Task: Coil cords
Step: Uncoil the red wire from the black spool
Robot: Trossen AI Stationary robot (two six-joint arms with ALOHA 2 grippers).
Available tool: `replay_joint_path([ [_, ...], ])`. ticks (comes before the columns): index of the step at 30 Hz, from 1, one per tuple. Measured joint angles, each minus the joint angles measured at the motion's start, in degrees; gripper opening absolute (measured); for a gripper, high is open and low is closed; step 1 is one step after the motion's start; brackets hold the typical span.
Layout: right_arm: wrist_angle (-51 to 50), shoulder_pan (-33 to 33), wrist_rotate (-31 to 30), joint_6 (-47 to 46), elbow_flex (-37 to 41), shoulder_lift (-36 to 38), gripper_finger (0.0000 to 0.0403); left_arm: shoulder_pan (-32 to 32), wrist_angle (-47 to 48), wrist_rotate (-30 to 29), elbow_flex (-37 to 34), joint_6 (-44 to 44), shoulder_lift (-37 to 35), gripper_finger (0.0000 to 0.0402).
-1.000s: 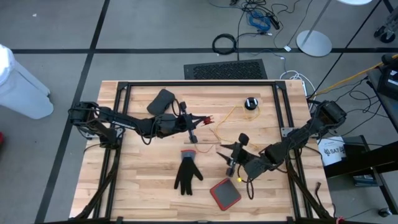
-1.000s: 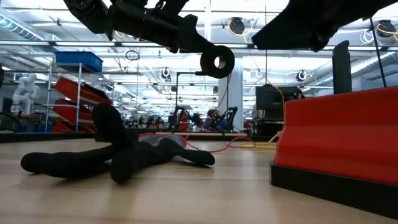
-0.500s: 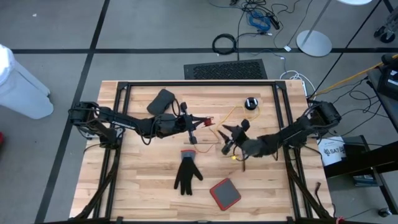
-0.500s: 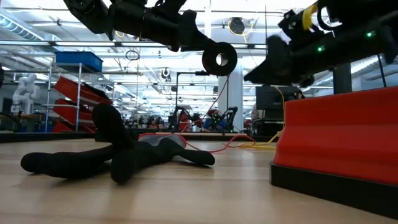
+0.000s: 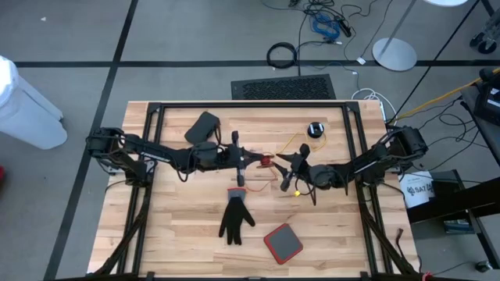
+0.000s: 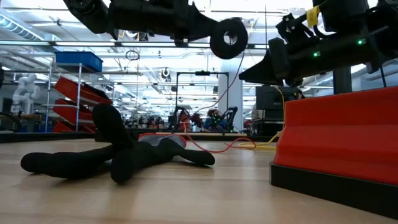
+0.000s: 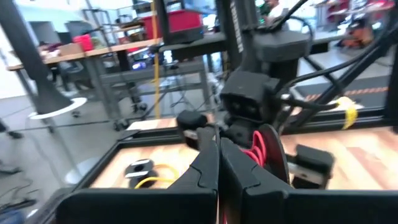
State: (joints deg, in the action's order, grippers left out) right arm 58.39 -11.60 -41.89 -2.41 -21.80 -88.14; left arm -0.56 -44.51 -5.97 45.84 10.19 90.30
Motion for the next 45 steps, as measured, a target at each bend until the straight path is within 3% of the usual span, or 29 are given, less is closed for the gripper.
replay_joint_path([
  [20, 4.5, 1.5, 1.8, 1.8, 0.0, 0.0, 0.0136, 0.0, -1.4, 7.1, 0.0, -3.8, 0.0, 0.0],
  [24, 4.5, 1.6, 1.8, 1.8, 0.0, 0.0, 0.0101, 0.0, -1.4, 7.3, 0.0, -3.9, 0.0, 0.0],
  [29, 4.4, 1.1, 1.7, 2.1, 0.0, 0.0, 0.0014, 0.1, 0.6, 7.3, 0.0, -3.4, 0.0, 0.0],
  [38, 1.2, -2.2, -0.3, -1.6, -0.1, 0.0, 0.0001, 1.8, 6.5, 0.8, 0.1, -1.7, 0.0, 0.0],
  [45, 4.0, -5.1, -0.3, -1.3, -0.1, 0.0, 0.0, 2.0, 10.0, -8.2, 0.1, 1.3, 0.0, 0.0],
])
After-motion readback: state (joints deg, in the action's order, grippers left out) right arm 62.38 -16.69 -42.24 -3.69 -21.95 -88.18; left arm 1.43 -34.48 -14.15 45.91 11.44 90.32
